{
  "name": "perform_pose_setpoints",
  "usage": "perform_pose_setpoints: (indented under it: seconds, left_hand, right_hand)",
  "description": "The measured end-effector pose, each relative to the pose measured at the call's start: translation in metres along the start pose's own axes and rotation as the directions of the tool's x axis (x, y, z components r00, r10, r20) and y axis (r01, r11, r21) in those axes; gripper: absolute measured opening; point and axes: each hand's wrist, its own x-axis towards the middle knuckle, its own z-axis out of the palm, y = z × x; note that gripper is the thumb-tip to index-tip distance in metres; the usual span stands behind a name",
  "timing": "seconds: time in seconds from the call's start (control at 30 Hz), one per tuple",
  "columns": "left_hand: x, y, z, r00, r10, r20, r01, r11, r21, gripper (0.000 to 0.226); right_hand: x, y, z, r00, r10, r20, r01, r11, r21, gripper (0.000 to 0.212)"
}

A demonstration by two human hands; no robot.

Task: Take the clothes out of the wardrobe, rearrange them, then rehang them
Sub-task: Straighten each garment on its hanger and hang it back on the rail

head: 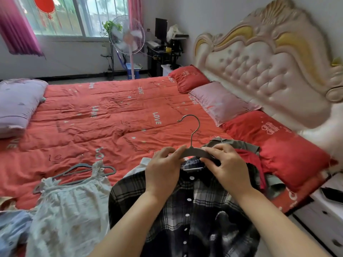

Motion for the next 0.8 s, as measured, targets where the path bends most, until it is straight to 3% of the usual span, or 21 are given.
perform_pose_setpoints:
  seconds: [0.27, 0.5, 0.73, 0.8]
  left_hand:
    - [0.039, -0.074, 0.065, 0.992, -0.124, 0.037, 0.121, 0.990, 0.078, 0.038]
    - [0.066, -0.151, 0.132, 0.951, -0.300, 0.077, 0.269, 0.925, 0.269, 0.037]
    - [0.061, -0.231, 0.193, 0.865, -0.465, 0.188, 0.365, 0.841, 0.400, 0.044]
    - [0.057, -0.251, 0.207, 0.813, -0.545, 0.206, 0.426, 0.797, 0.428, 0.047]
  right_hand:
    - [0.072, 0.047, 0.086, 0.992, -0.001, 0.125, -0.012, 0.994, 0.106, 0.030]
    - [0.131, 0.098, 0.197, 0.955, -0.053, 0.293, -0.003, 0.982, 0.187, 0.024]
    - [0.149, 0.138, 0.309, 0.897, -0.070, 0.436, -0.044, 0.968, 0.246, 0.019]
    - [0.150, 0.146, 0.340, 0.871, -0.052, 0.488, -0.068, 0.972, 0.224, 0.020]
